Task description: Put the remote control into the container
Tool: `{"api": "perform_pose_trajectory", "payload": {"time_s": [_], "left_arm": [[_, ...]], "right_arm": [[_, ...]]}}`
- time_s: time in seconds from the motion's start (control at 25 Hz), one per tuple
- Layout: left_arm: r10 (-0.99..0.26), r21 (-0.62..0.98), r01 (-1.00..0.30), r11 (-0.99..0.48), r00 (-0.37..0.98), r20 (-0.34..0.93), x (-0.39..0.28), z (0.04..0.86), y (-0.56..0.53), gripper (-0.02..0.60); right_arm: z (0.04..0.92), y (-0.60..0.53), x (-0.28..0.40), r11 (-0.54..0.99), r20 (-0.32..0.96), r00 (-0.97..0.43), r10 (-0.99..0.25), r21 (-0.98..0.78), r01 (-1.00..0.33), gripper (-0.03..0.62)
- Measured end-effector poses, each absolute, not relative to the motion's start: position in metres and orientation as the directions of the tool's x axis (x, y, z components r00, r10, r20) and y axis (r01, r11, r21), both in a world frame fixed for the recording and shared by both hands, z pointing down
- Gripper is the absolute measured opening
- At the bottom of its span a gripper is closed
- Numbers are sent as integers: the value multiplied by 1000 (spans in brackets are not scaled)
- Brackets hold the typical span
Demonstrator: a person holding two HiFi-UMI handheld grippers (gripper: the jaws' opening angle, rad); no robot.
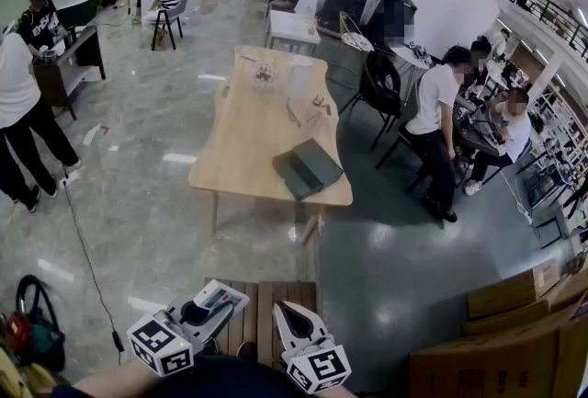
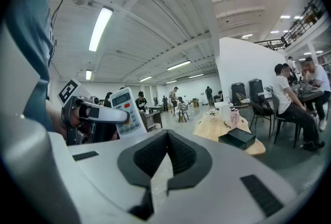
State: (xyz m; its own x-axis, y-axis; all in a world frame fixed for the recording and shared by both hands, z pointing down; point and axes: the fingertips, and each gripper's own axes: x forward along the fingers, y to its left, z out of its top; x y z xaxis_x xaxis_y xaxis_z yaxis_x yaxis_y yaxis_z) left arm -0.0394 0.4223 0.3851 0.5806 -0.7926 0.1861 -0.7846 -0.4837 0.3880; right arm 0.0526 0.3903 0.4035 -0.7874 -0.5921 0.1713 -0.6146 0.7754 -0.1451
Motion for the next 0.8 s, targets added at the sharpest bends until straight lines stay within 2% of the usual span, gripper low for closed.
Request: {"api": "perform_pose_trajectory", "payload": {"time_s": [0.8], "left_arm": [[-820,403,-809,-429,536,202,-30,394,393,92]], "right_arm": [[422,349,72,767,173,-792,-586,-199,-611,18]]}}
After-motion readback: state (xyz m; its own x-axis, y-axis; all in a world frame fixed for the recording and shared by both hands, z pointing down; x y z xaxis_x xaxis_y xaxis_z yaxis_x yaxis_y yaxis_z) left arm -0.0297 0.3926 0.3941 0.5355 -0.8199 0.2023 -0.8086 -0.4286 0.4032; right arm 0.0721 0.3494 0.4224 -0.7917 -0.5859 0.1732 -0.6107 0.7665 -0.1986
